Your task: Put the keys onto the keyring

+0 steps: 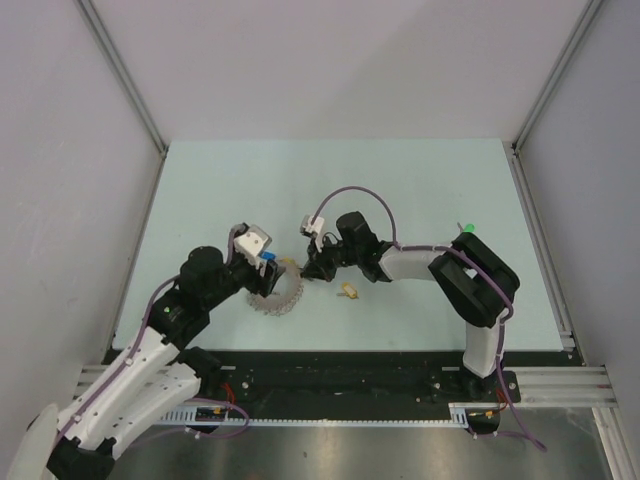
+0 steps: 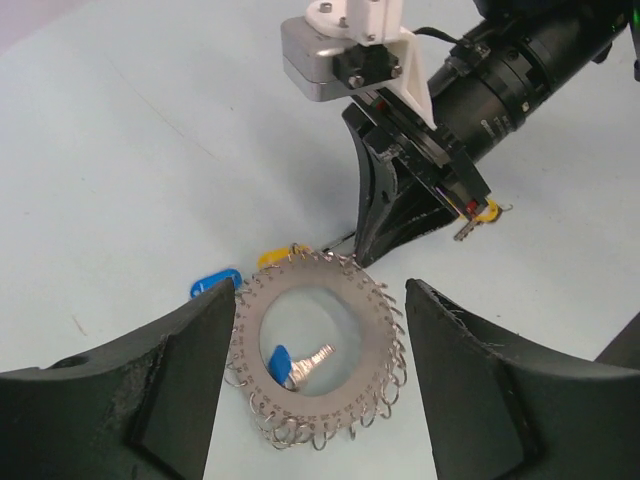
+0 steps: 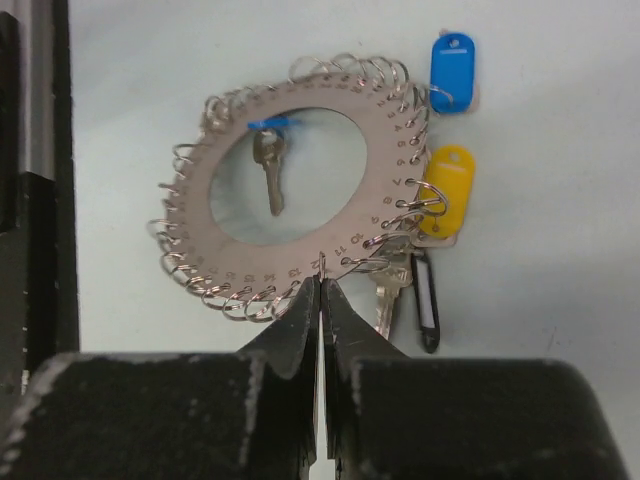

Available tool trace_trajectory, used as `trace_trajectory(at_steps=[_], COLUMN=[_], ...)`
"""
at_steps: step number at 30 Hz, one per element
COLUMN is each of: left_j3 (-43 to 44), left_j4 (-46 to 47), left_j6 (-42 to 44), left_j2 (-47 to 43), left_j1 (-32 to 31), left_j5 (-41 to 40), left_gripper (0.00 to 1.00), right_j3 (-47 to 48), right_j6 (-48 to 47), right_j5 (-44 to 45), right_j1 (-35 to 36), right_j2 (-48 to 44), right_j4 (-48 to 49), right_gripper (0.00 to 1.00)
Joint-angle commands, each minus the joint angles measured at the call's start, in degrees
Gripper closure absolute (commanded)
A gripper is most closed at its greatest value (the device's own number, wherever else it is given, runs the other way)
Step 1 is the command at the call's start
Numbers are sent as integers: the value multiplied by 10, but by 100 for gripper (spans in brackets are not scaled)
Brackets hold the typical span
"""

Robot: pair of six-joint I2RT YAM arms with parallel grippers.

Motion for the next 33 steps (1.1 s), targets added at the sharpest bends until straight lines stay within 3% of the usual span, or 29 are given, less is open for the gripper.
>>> trace_trajectory(at_steps=[1,4,8,12,20,27,33], left_j3=[5,11,20,39,114,213,261], left_j4=[17,13,18,7,-37,-120,-160], left_j6=[-21,-21,-19,2,9,21,40], left_j2=[40,80,121,171,302,437,509], left_j1=[4,3,3,3,-4,-30,-65], left_j5=[31,42,54,61,72,22,15], left_gripper=[26,25,25,24,30,35,38], right_j3=[1,1,5,4,-15,-84,-130], right_j6=[-23,-22,-20,-18,18,87,100], right_j5=[0,-4,-1,24,111,139,227], right_j1=[-18,-34,-48,-57,-88,-142,-158], right_j2=[24,37,24,-18,-120,-247,-374], right_j4=[5,15,7,-30,-138,-163,-195], right_gripper=[99,92,69,54,48,42,35])
